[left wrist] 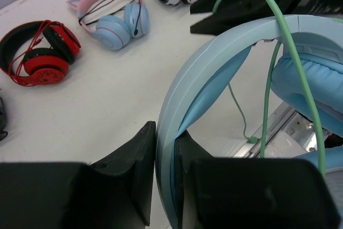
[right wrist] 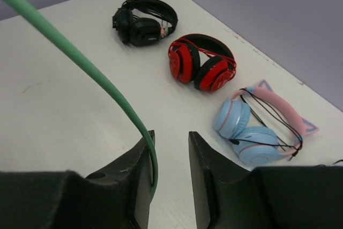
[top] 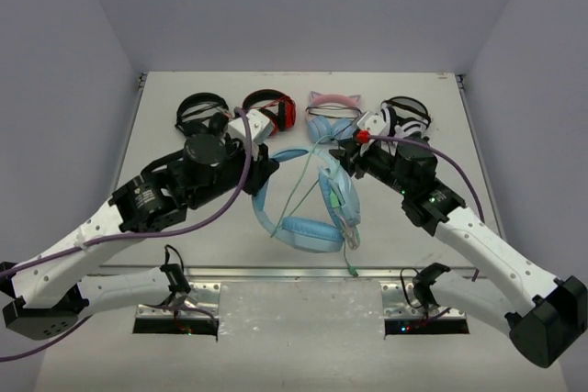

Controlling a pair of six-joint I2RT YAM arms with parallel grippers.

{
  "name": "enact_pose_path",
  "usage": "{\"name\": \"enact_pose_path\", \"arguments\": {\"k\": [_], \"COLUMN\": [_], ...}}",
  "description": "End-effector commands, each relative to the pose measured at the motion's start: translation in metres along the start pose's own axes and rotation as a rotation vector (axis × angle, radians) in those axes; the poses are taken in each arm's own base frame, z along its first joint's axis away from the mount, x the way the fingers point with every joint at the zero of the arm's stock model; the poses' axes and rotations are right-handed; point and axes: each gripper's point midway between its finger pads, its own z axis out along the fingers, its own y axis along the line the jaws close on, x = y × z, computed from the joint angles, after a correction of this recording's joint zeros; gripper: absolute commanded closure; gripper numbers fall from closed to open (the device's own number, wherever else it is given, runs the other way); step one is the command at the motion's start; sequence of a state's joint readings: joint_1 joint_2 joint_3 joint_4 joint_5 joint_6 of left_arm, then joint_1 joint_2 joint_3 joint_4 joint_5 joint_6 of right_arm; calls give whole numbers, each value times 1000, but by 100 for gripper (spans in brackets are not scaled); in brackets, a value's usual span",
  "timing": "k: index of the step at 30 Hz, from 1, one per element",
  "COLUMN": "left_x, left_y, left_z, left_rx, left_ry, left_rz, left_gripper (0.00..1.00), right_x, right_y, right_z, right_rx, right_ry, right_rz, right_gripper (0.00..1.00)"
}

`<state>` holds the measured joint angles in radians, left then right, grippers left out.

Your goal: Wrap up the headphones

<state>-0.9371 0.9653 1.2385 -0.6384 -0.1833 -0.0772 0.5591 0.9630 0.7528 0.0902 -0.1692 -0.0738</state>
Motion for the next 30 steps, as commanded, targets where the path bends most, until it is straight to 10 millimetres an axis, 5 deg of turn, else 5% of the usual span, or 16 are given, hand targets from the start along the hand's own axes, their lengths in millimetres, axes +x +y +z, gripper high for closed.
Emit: {"name": "enact_pose_path", "arguments": {"k": [1,4,7,14,20,26,30], "left_x": [-72,-90,-107,-143,-169,-166,-172], "left_y": [-9,-4,9,58,81,92,82], "left_z": [-27,-41,-54,-91,-118,-117,-108], "left_rx": [38,16,-52,-330,-461,-547,-464], "left_ry": [-223,-263,-302,-380,-454,-445,-525], "left_rz": [-131,-165,-215,-328,-398,-424,-507], "left_gripper": [100,99,100,100,100,100,100], "right_x": [-19,-15,-8,32,69,93,82], "right_y": [17,26,43,57,52,41,70], "right_z": [7,14,25,34,31,22,24], "right_rx": [-76,-117,-214,-235,-144,-30,-201], "right_ry": [-148,-186,-199,-180,-133,-97,-99], "right_rz": [107,183,264,405,497,542,572], "right_gripper": [67,58,59,99,99,99,99]}}
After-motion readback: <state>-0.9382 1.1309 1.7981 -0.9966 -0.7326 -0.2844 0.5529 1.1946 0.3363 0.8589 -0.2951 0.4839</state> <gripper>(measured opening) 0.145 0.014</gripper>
